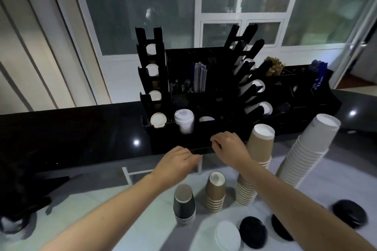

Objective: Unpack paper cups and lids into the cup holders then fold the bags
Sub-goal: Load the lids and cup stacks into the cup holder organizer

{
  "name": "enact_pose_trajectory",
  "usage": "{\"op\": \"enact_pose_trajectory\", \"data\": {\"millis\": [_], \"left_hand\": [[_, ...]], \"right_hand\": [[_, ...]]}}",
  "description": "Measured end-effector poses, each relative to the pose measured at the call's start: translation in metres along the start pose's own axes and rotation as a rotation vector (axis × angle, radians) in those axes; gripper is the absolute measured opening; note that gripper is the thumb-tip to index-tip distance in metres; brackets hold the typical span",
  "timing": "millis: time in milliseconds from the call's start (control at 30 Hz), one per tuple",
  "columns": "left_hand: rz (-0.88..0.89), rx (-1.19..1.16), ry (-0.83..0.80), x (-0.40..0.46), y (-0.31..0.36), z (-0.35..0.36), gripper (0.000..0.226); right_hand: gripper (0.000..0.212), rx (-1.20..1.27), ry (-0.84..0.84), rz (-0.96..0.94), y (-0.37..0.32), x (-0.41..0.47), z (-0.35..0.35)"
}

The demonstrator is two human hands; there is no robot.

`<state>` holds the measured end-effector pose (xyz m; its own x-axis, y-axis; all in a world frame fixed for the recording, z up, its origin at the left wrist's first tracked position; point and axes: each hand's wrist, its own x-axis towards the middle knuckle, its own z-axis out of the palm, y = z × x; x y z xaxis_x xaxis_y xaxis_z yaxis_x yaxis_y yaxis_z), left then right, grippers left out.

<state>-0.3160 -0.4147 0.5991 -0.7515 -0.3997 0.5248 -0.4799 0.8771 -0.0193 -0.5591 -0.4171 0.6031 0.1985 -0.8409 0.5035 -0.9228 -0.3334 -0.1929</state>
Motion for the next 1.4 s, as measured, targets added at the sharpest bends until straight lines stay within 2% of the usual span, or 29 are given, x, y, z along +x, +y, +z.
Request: {"op": "enact_pose_trajectory", "data": {"millis": [100, 200, 333, 400, 533, 667, 833, 1033, 1200, 1400], "left_hand": [[0.001, -0.071, -0.115, -0.009, 0.035, 0.019, 0.055], [0.025, -0.141, -0.227, -0.028, 0.071, 0.043, 0.065], [-0.018, -0.183, -0.437, -0.055, 0.104, 0.075, 0.037], [-0.040, -0.170, -0.515, -0.071, 0.113, 0.089, 0.030], [-0.101, -0.176, -0.608, -0.100, 0.124, 0.106, 0.038], [-0.137, -0.183, -0.632, -0.117, 0.124, 0.107, 0.039], [-0.148, -0.199, -0.612, -0.126, 0.121, 0.100, 0.032], [-0.136, -0.234, -0.550, -0.133, 0.119, 0.092, 0.024], [-0.104, -0.200, -0.513, -0.118, 0.116, 0.082, 0.026], [-0.038, -0.197, -0.231, -0.065, 0.092, 0.053, 0.022]], "right_hand": [[0.032, 0.060, -0.012, 0.017, 0.000, -0.047, -0.003], [0.018, 0.087, -0.031, 0.034, 0.003, -0.099, 0.001], [0.020, 0.113, -0.162, 0.086, 0.002, -0.164, 0.012], [0.033, 0.109, -0.291, 0.177, -0.001, -0.194, 0.026], [0.069, 0.050, -0.657, 0.268, -0.008, -0.241, 0.065], [0.088, 0.047, -0.810, 0.301, -0.020, -0.255, 0.094], [0.099, 0.039, -0.831, 0.363, -0.031, -0.265, 0.111], [0.092, -0.034, -0.792, 0.361, -0.037, -0.267, 0.119], [0.092, 0.023, -0.736, 0.399, -0.043, -0.261, 0.104], [0.088, 0.093, -0.489, 0.342, -0.049, -0.216, 0.046]]}}
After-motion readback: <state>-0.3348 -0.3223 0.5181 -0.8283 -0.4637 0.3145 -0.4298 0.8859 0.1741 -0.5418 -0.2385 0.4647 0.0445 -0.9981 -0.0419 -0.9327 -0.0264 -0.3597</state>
